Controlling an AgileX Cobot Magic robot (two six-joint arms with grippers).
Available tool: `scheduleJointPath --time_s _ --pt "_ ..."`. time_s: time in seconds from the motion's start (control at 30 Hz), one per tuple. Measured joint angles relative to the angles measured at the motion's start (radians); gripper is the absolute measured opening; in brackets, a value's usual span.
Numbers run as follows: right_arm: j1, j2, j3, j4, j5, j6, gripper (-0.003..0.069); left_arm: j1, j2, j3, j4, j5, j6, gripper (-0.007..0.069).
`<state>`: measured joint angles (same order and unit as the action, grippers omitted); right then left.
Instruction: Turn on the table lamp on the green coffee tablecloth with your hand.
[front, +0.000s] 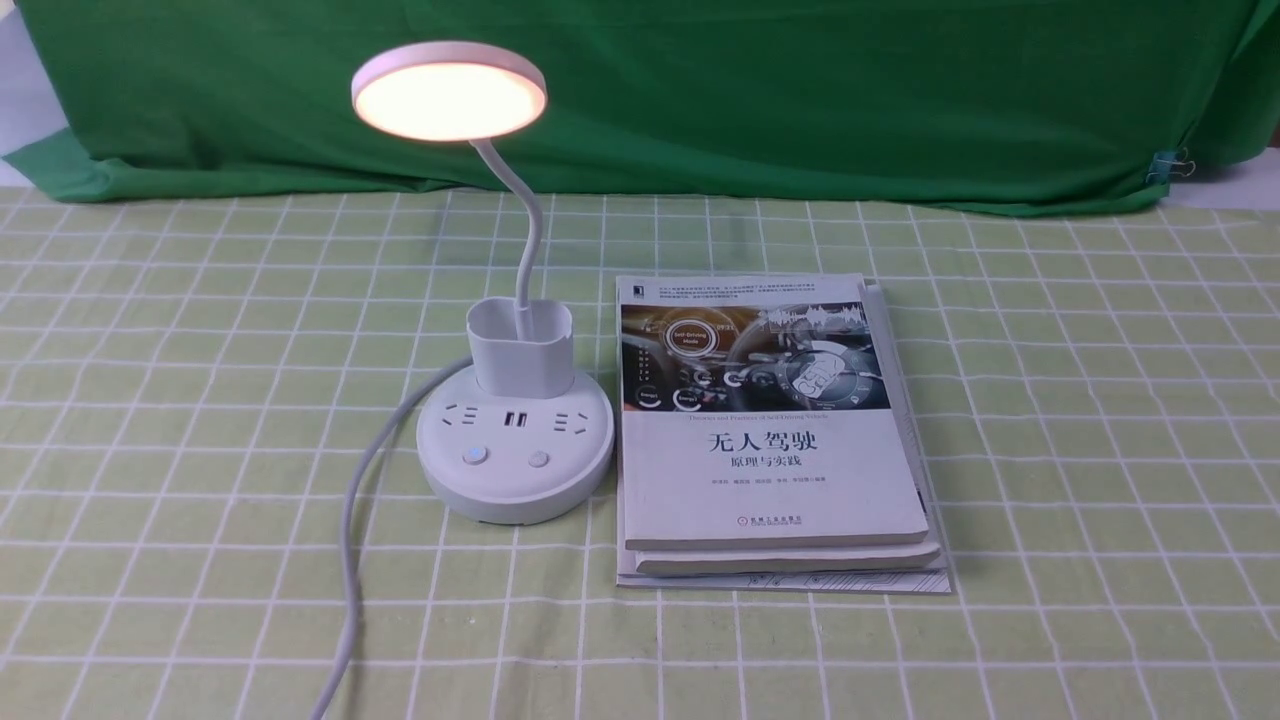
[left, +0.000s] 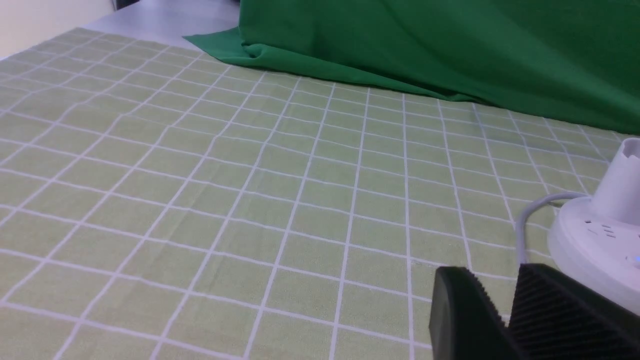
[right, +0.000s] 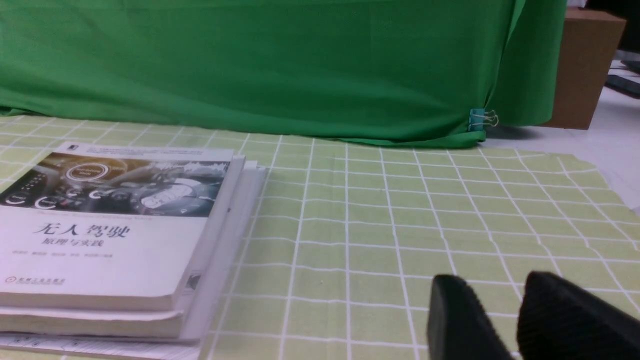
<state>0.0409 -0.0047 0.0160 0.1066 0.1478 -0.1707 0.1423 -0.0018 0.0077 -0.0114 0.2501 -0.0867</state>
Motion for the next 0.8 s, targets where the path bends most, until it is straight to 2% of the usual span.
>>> scheduleJointPath --time_s 0.8 --pt "0.0 0.0 0.0 0.0 0.0 0.0 0.0245 0.0 0.0 0.0 0.0 0.0 -0.001 0.0173"
